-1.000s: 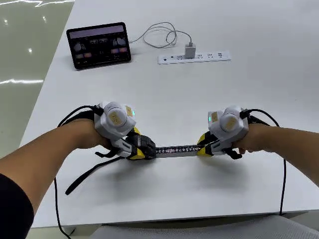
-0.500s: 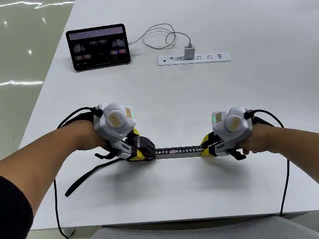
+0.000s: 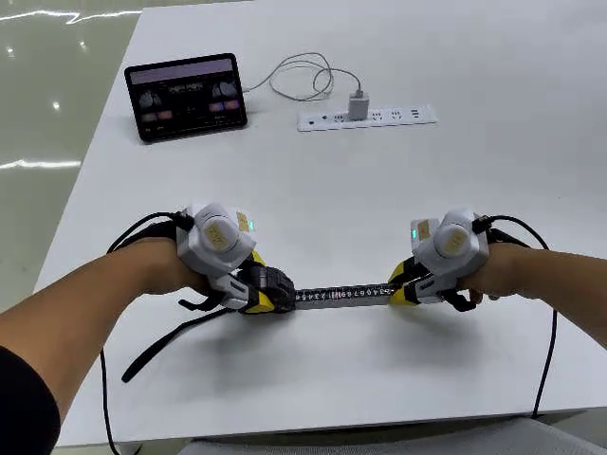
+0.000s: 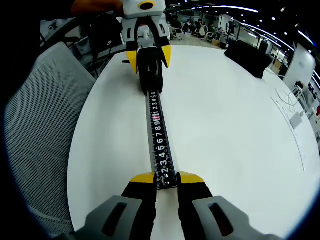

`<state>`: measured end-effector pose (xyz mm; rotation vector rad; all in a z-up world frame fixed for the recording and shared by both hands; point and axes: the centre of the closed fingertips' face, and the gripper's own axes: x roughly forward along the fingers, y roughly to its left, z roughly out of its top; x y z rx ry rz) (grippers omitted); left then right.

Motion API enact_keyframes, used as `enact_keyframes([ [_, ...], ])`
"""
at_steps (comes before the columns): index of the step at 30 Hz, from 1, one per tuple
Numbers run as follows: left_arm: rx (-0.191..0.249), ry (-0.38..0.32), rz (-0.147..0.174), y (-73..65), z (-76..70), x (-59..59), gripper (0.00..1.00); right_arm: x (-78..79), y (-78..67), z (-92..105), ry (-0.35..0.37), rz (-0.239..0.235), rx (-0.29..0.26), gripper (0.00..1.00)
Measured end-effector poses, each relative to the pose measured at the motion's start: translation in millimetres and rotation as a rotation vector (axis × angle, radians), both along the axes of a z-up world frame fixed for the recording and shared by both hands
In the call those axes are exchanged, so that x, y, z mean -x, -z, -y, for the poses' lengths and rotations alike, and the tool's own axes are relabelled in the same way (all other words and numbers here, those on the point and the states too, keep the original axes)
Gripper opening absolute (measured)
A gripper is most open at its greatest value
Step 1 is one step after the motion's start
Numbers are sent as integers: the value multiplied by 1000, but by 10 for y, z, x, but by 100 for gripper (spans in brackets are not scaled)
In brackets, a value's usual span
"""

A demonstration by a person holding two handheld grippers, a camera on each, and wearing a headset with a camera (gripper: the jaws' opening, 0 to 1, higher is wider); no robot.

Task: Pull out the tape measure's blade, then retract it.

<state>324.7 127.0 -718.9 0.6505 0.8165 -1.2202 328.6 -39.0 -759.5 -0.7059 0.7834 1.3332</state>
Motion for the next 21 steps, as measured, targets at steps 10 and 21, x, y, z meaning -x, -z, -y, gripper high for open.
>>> enact_keyframes([
  [10,1,-1,1,8,-3,-8,33,4,-2,84,11,-2,2,11],
  [21,1,-2,1,20,-2,-19,33,10,-8,173,21,-5,3,11],
])
